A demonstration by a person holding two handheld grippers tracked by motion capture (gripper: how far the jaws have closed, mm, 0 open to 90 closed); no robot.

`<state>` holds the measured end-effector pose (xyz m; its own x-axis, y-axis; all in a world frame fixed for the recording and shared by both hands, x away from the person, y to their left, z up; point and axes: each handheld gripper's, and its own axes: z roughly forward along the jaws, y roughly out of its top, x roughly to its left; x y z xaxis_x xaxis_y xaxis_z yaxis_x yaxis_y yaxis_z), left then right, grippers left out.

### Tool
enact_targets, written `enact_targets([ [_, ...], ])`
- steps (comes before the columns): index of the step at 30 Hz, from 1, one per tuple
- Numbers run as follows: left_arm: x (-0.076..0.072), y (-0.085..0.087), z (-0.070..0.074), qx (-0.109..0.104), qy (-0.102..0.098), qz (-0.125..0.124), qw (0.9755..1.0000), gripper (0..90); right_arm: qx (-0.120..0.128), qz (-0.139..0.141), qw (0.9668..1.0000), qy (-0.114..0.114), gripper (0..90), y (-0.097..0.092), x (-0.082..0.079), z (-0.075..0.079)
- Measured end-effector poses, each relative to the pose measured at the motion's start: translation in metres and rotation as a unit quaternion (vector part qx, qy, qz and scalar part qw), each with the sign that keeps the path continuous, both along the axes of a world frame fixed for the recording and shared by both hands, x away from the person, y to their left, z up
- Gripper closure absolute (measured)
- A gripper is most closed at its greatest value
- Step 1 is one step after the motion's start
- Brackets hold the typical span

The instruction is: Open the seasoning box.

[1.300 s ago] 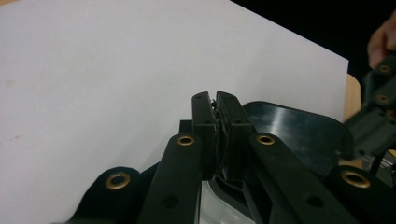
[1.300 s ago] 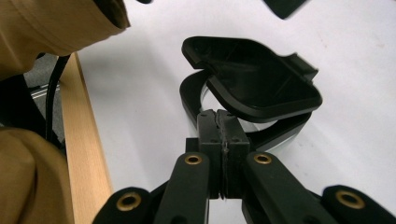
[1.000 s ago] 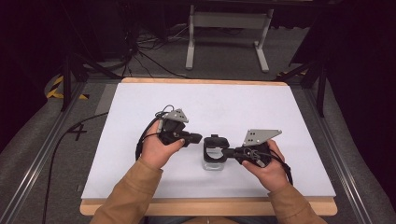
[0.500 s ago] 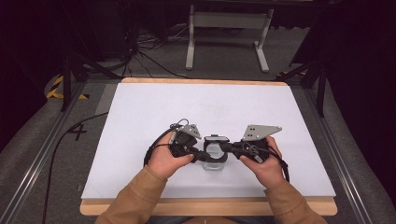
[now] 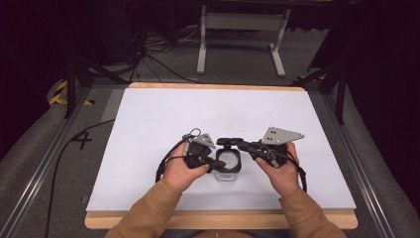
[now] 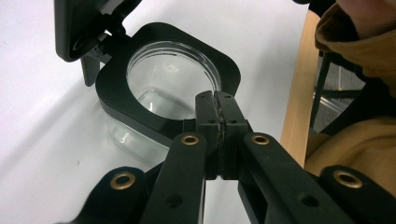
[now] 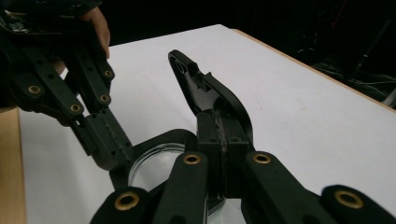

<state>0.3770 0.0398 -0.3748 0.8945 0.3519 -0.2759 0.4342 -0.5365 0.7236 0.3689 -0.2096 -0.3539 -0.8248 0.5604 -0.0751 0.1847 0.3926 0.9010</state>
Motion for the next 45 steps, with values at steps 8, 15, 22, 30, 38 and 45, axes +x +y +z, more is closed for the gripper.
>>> enact_targets([
  [8, -0.004, 0.0, -0.001, -0.003, -0.007, 0.012, 0.9999, 89.8, 0.001, -0.014, 0.9998, -0.012, 90.0, 0.001, 0.009, -0.003],
  [15, -0.007, 0.001, -0.003, -0.011, -0.018, 0.021, 0.9996, 89.9, 0.003, -0.031, 0.9992, -0.023, 90.0, 0.002, 0.016, -0.006],
  [22, -0.009, 0.001, -0.004, -0.013, -0.025, 0.02, 0.9994, 89.9, 0.001, -0.046, 0.9986, -0.027, 90.0, 0.003, 0.02, -0.01],
  [30, -0.009, 0.002, -0.005, -0.018, -0.032, 0.017, 0.9992, 89.8, -0.002, -0.052, 0.9982, -0.031, 89.7, 0.0, 0.019, -0.009],
  [38, -0.009, 0.018, 0.009, -0.028, -0.036, 0.03, 0.9985, 75.7, 0.02, -0.049, 0.9981, -0.032, 86.2, -0.012, 0.012, 0.006],
  [45, -0.006, 0.049, 0.027, -0.022, -0.047, 0.058, 0.9969, 67.8, 0.03, -0.066, 0.9972, -0.021, 81.9, -0.031, 0.012, 0.015],
])
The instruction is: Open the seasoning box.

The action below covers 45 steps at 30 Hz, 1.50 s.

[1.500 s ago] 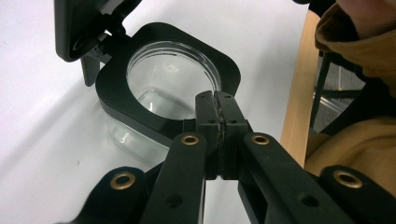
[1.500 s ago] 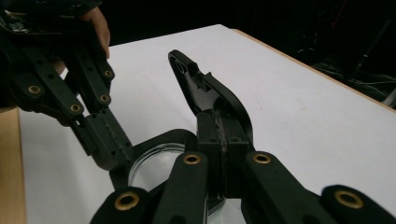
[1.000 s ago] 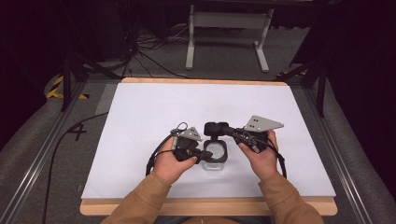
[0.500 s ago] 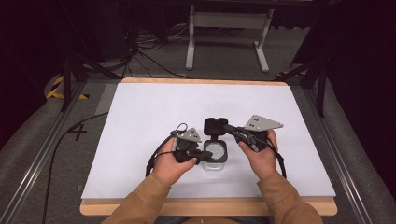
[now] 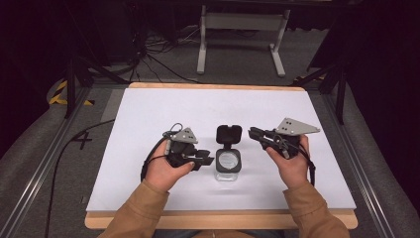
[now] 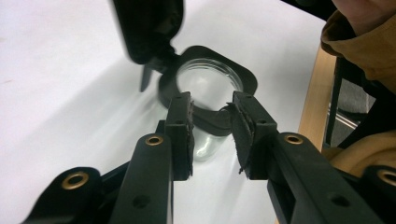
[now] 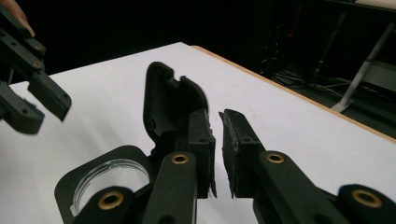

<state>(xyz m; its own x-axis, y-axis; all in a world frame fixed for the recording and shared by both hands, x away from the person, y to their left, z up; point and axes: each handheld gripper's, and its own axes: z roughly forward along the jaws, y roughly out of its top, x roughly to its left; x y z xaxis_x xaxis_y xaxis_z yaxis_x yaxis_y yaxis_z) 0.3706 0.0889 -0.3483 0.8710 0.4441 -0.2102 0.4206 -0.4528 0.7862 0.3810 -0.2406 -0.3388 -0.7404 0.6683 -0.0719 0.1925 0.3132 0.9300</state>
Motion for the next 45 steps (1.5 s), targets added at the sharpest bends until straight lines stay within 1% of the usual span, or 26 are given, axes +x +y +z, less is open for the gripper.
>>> enact_targets([
  [1, 0.001, 0.003, 0.002, 0.003, 0.001, 0.002, 1.0, 66.2, 0.0, -0.004, 1.0, 0.003, 80.8, -0.004, 0.0, 0.002],
  [3, 0.003, 0.01, 0.004, 0.0, 0.001, 0.009, 1.0, 64.5, 0.0, -0.008, 0.9999, 0.012, 78.1, -0.011, 0.0, 0.004],
  [4, 0.004, 0.015, 0.005, 0.001, 0.002, 0.016, 0.9999, 63.5, 0.001, -0.009, 0.9999, 0.014, 78.0, -0.013, 0.001, 0.005],
  [6, 0.005, 0.017, 0.006, 0.003, 0.002, 0.019, 0.9998, 62.8, -0.002, -0.015, 0.9998, 0.014, 77.3, -0.018, 0.0, 0.006],
  [7, 0.007, 0.024, 0.007, 0.003, 0.004, 0.028, 0.9996, 61.6, -0.004, -0.025, 0.9995, 0.018, 76.4, -0.025, 0.0, 0.008],
  [9, 0.009, 0.028, 0.008, 0.007, 0.005, 0.032, 0.9995, 61.2, -0.004, -0.027, 0.9994, 0.02, 76.3, -0.028, 0.0, 0.009],
  [10, 0.011, 0.031, 0.008, 0.009, 0.004, 0.037, 0.9993, 59.9, -0.006, -0.04, 0.9989, 0.024, 74.5, -0.037, 0.001, 0.01],
  [11, 0.012, 0.034, 0.007, 0.01, 0.004, 0.044, 0.999, 59.9, -0.006, -0.04, 0.9989, 0.024, 74.5, -0.037, 0.001, 0.01],
  [12, 0.015, 0.039, 0.006, 0.012, 0.005, 0.052, 0.9985, 58.2, -0.014, -0.053, 0.9981, 0.03, 73.8, -0.045, 0.002, 0.01],
  [14, 0.018, 0.043, 0.006, 0.015, 0.004, 0.058, 0.9982, 57.8, -0.014, -0.059, 0.9977, 0.031, 73.3, -0.047, 0.002, 0.01],
  [15, 0.02, 0.047, 0.004, 0.016, 0.005, 0.064, 0.9978, 56.8, -0.019, -0.069, 0.9969, 0.032, 72.0, -0.052, 0.002, 0.009],
  [17, 0.025, 0.053, 0.001, 0.018, 0.008, 0.068, 0.9975, 55.7, -0.024, -0.075, 0.9958, 0.046, 70.4, -0.059, 0.004, 0.007],
  [20, 0.033, 0.059, -0.007, 0.018, 0.015, 0.078, 0.9967, 53.8, -0.038, -0.079, 0.9928, 0.081, 67.7, -0.069, 0.011, 0.0],
  [22, 0.038, 0.063, -0.013, 0.022, 0.017, 0.086, 0.996, 52.6, -0.05, -0.092, 0.9908, 0.086, 65.4, -0.074, 0.013, -0.004],
  [24, 0.043, 0.067, -0.019, 0.025, 0.023, 0.092, 0.9952, 52.1, -0.054, -0.1, 0.9888, 0.097, 64.0, -0.079, 0.017, -0.009],
  [28, 0.051, 0.076, -0.031, 0.03, 0.038, 0.109, 0.9929, 50.7, -0.06, -0.108, 0.9854, 0.117, 60.2, -0.088, 0.023, -0.018],
  [31, 0.058, 0.083, -0.039, 0.015, 0.048, 0.116, 0.992, 49.4, -0.059, -0.115, 0.9832, 0.129, 56.4, -0.091, 0.027, -0.027],
  [33, 0.061, 0.086, -0.046, 0.014, 0.056, 0.125, 0.9904, 48.8, -0.061, -0.117, 0.9814, 0.14, 55.7, -0.092, 0.03, -0.034],
  [36, 0.066, 0.091, -0.054, 0.028, 0.057, 0.141, 0.9879, 46.4, -0.075, -0.126, 0.9781, 0.148, 53.2, -0.096, 0.036, -0.044],
  [37, 0.066, 0.092, -0.056, 0.028, 0.06, 0.146, 0.987, 45.6, -0.075, -0.128, 0.9769, 0.154, 52.5, -0.097, 0.037, -0.046],
  [39, 0.068, 0.093, -0.058, 0.03, 0.063, 0.149, 0.9864, 44.6, -0.076, -0.129, 0.9763, 0.156, 51.9, -0.098, 0.038, -0.048],
  [40, 0.069, 0.094, -0.061, 0.037, 0.064, 0.15, 0.986, 44.6, -0.074, -0.131, 0.9757, 0.159, 51.1, -0.099, 0.039, -0.051],
  [41, 0.071, 0.095, -0.065, 0.048, 0.063, 0.16, 0.984, 44.0, -0.075, -0.132, 0.9736, 0.17, 49.9, -0.101, 0.041, -0.058],
  [43, 0.072, 0.095, -0.069, 0.05, 0.066, 0.174, 0.9812, 42.6, -0.073, -0.134, 0.9718, 0.18, 49.9, -0.102, 0.043, -0.063],
  [44, 0.072, 0.095, -0.069, 0.05, 0.066, 0.174, 0.9812, 42.4, -0.073, -0.134, 0.9718, 0.18, 49.9, -0.102, 0.043, -0.063],
  [45, 0.074, 0.095, -0.073, 0.053, 0.067, 0.179, 0.9801, 42.5, -0.076, -0.136, 0.9703, 0.185, 49.6, -0.104, 0.045, -0.069],
])
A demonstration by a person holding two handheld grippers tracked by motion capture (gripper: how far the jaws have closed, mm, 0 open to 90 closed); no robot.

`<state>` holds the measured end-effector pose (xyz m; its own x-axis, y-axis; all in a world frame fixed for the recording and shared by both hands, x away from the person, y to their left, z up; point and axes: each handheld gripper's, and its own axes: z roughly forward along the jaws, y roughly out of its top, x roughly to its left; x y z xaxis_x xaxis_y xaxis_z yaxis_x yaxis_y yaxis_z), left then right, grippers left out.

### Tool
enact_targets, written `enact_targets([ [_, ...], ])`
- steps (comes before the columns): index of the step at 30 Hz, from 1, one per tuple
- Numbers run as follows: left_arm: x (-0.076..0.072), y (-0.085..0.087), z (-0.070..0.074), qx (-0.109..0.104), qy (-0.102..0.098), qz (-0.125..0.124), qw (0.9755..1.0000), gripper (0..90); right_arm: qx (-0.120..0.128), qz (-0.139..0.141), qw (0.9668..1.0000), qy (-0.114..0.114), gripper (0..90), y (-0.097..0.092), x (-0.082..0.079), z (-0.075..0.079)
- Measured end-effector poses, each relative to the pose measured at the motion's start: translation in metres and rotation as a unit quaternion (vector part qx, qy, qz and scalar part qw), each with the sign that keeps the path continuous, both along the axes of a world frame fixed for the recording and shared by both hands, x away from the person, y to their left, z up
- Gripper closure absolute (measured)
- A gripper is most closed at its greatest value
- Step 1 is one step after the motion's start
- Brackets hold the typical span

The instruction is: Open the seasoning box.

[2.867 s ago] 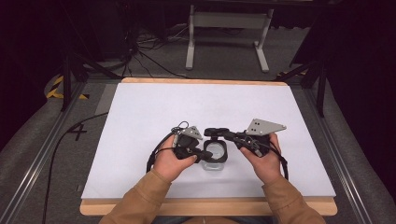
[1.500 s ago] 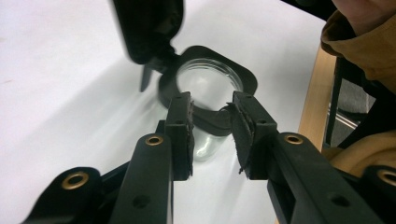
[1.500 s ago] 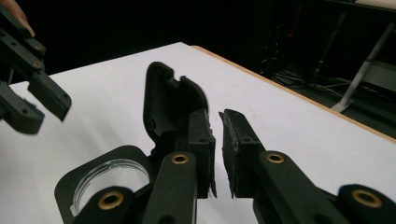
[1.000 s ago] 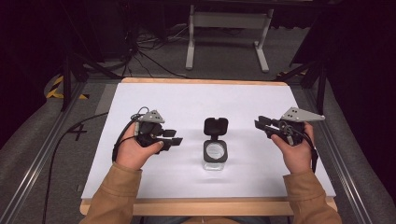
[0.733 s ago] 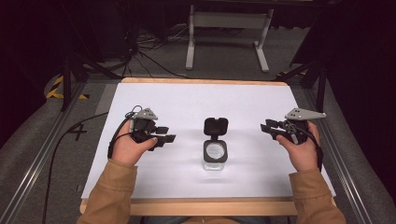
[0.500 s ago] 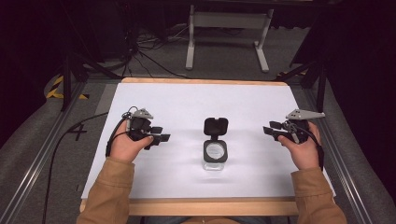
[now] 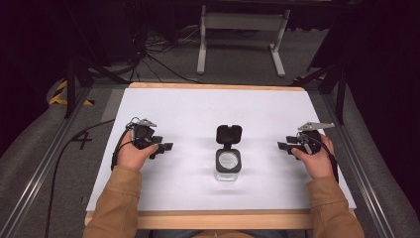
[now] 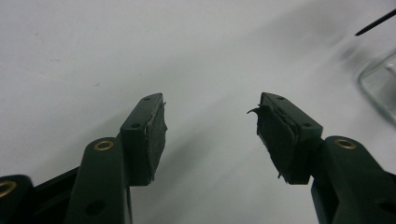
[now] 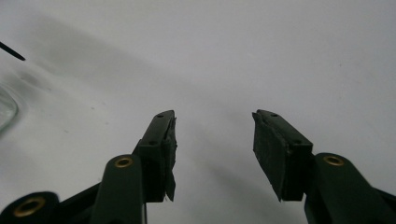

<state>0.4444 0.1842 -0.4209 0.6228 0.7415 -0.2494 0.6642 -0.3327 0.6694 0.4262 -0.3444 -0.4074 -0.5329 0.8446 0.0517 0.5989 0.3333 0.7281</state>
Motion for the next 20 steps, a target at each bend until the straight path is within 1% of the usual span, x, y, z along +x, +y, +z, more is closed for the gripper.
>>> enact_targets([
  [2, 0.003, 0.001, -0.007, 0.006, 0.005, 0.0, 1.0, 42.5, 0.0, -0.002, 1.0, 0.003, 49.6, 0.0, 0.001, -0.003],
  [3, 0.004, 0.0, -0.011, 0.012, 0.011, 0.001, 0.9999, 42.4, -0.004, -0.002, 1.0, 0.005, 49.6, -0.001, 0.002, -0.005],
  [4, 0.005, 0.0, -0.016, 0.013, 0.011, 0.0, 0.9999, 42.4, -0.005, -0.002, 1.0, 0.008, 49.5, -0.002, 0.003, -0.008],
  [5, 0.005, 0.0, -0.017, 0.013, 0.01, 0.0, 0.9999, 42.5, -0.005, -0.003, 0.9999, 0.013, 48.9, -0.002, 0.003, -0.012],
  [7, 0.006, -0.001, -0.019, 0.007, 0.012, -0.004, 0.9999, 42.5, -0.007, -0.003, 0.9998, 0.016, 48.9, -0.001, 0.004, -0.015],
  [8, 0.006, -0.002, -0.02, 0.006, 0.012, -0.004, 0.9999, 42.5, -0.011, -0.002, 0.9998, 0.016, 48.9, -0.001, 0.004, -0.017],
  [10, 0.006, -0.004, -0.021, 0.011, 0.01, -0.009, 0.9999, 42.3, -0.015, -0.002, 0.9997, 0.017, 48.9, 0.001, 0.005, -0.019],
  [11, 0.006, -0.005, -0.022, 0.013, 0.013, -0.01, 0.9998, 42.2, -0.019, -0.002, 0.9996, 0.018, 48.9, 0.001, 0.005, -0.02],
  [13, 0.006, -0.005, -0.022, 0.017, 0.008, -0.014, 0.9997, 41.2, -0.027, 0.003, 0.9995, 0.017, 48.9, 0.003, 0.006, -0.022],
  [14, 0.006, -0.005, -0.021, 0.016, 0.008, -0.014, 0.9997, 41.2, -0.028, 0.002, 0.9994, 0.02, 48.9, 0.004, 0.005, -0.023],
  [16, 0.005, -0.006, -0.021, 0.014, 0.009, -0.014, 0.9998, 41.0, -0.029, 0.005, 0.9994, 0.015, 48.9, 0.004, 0.005, -0.022],
  [18, 0.005, -0.007, -0.019, 0.01, 0.003, -0.013, 0.9999, 41.0, -0.028, 0.004, 0.9995, 0.014, 48.9, 0.005, 0.005, -0.022],
  [19, 0.004, -0.007, -0.017, 0.01, 0.001, -0.018, 0.9998, 40.9, -0.024, 0.004, 0.9996, 0.013, 48.9, 0.005, 0.005, -0.021],
  [20, 0.004, -0.008, -0.015, 0.008, -0.002, -0.017, 0.9998, 40.7, -0.024, 0.008, 0.9996, 0.009, 49.1, 0.006, 0.004, -0.02],
])
